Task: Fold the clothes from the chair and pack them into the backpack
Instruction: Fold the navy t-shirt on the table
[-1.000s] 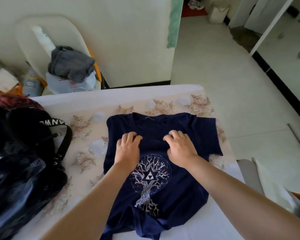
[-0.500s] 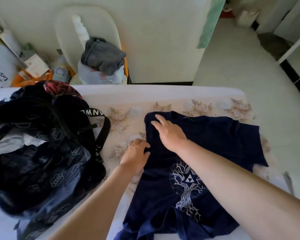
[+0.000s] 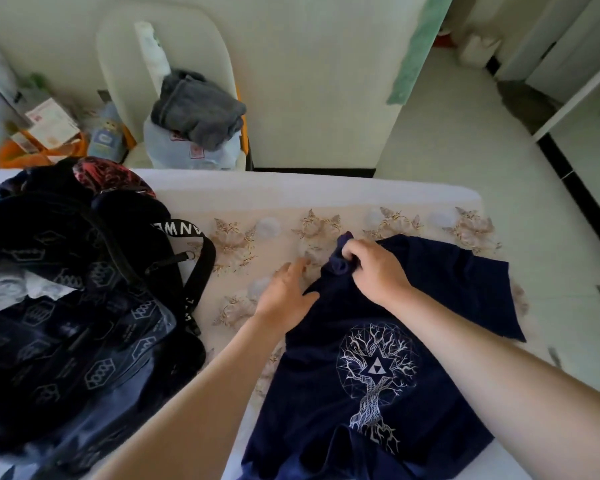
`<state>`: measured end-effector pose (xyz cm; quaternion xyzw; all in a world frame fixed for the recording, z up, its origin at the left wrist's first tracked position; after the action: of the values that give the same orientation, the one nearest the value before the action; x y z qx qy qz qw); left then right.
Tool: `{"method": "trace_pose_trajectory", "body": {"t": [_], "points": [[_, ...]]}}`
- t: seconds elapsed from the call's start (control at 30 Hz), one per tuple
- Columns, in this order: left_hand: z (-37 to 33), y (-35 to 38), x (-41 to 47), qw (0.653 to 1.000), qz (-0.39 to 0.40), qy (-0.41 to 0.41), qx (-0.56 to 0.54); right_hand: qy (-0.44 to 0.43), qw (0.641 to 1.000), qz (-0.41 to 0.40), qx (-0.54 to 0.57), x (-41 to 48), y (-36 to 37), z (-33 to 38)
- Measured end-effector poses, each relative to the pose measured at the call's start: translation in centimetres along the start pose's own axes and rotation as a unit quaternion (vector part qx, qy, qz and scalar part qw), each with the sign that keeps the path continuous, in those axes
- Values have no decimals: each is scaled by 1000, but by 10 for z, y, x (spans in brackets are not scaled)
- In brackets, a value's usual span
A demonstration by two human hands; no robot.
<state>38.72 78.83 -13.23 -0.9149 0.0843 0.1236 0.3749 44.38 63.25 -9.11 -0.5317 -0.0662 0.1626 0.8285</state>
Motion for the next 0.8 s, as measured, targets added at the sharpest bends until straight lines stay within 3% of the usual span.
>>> {"method": "trace_pose_trajectory", "body": {"t": [0.17,0.27,0.33,0.4,0.5,0.67,0.8], "points": [[-27,47,-17,994,82,52,41,97,990,16,-101,-67,-3,-87],[-34,72,-33,987,146,53,49,74,991,-70,-86,-85,-15,-87],[-35,76,-35,987,136,57,66,-20,994,-78,-73,-84,-11,-55],[-38,68,-34,993,77,66,62,-47,994,-2,-100,-79,15,-39],[-46,60,-27,993,29,89,68,37,983,53,-171,-71,33,-52],[-70,64,1,970,40,103,215,129,983,99,-90,-74,32,-77],[-71,78,22,975,73,19,211,151,984,99,2,-87,32,-92]]}}
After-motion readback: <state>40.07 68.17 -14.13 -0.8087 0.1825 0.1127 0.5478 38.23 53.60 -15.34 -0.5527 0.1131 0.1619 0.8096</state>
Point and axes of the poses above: each hand's wrist, its own x-axis towards the middle knuckle, its own y-axis out of the palm, z = x × y, the point moved 10 cm from there along x, towards the middle knuckle, and after that the axes turned 1 degree about y, right-handed, at the moved point
